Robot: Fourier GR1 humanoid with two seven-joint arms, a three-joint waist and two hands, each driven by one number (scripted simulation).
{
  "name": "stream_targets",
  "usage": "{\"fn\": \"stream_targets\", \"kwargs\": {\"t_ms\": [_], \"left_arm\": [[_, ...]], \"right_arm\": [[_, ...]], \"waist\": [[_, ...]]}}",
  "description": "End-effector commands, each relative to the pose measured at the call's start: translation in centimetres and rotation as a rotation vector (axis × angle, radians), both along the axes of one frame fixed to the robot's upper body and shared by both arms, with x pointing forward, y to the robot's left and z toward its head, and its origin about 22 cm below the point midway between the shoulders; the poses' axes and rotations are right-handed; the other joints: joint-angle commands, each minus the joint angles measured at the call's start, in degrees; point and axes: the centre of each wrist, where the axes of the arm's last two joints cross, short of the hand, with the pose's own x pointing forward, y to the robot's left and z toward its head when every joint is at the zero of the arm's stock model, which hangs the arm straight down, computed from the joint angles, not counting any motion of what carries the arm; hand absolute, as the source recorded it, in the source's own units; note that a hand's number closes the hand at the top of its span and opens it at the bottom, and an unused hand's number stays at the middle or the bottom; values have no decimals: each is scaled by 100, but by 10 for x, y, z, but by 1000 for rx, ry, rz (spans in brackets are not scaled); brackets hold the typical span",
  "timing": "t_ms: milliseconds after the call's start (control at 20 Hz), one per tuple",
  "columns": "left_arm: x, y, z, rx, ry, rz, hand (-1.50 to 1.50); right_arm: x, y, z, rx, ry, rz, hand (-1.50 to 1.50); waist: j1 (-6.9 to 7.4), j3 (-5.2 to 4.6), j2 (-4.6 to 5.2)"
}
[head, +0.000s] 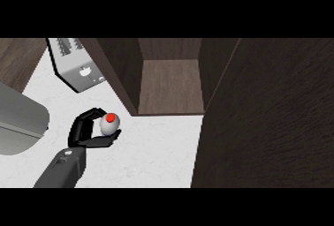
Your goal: Pick up the bottled water, place it into the cabinet and close the cabinet
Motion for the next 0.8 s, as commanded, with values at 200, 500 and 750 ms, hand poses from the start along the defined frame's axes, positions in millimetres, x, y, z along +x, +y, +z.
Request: {"fn": "stream_targets", "kwargs": {"t_ms": [200, 500, 750], "left_arm": [[-8, -77, -9, 69, -95, -14, 150], [-11, -94, 8, -84, -98, -76, 150], [9, -120, 46, -183, -78, -100, 150]], "right_arm": [[-13, -5, 8, -25, -48, -62, -150], [-15, 4, 5, -13, -35, -21, -150], [-19, -8, 13, 6, -39, -42, -150]], "waist": [[83, -6, -20], [112, -7, -50], [62, -9, -24]]}}
